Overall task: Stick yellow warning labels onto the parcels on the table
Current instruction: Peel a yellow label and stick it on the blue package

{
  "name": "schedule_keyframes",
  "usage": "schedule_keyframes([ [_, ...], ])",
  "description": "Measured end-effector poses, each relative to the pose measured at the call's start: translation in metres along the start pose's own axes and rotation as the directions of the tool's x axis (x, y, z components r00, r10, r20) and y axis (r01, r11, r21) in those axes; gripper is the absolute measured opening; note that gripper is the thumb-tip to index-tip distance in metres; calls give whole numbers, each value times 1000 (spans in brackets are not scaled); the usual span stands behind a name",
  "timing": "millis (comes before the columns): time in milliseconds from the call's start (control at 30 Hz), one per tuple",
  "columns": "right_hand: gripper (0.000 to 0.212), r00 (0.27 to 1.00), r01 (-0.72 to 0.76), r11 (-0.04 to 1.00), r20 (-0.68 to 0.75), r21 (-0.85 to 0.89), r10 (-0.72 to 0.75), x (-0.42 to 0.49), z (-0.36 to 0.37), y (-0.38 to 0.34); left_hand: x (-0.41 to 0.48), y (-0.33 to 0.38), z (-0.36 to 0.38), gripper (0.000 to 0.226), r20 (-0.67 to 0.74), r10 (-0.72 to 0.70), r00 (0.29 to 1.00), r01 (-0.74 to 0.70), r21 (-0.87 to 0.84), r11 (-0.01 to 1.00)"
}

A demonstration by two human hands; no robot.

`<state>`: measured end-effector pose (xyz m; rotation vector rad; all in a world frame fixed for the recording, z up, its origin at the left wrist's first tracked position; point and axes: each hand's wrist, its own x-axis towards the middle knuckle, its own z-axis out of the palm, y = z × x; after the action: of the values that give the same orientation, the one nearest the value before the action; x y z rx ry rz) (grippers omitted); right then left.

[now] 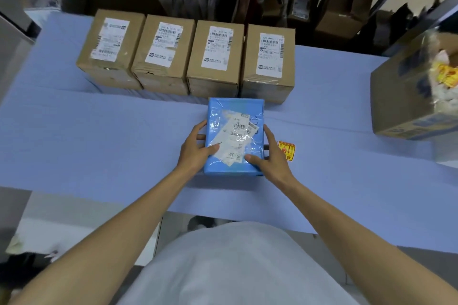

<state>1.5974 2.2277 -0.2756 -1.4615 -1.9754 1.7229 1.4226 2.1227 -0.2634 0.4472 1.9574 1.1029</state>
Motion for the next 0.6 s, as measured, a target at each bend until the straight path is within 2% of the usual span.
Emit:
schedule_keyframes([
  [233,92,999,-37,990,9,-137,39,3,-6,-3,2,-9,-4,65,33,35,999,-34,-44,998],
  [467,87,998,-64,990,-16,-124,63,-2,-1,-2,-1,-11,-5,64,63,64,996,-62,-40,997],
  [600,83,997,-69,988,25,-137,73,-1,-3,-4,2,-11,-5,65,89,59,994,-55,-38,998],
])
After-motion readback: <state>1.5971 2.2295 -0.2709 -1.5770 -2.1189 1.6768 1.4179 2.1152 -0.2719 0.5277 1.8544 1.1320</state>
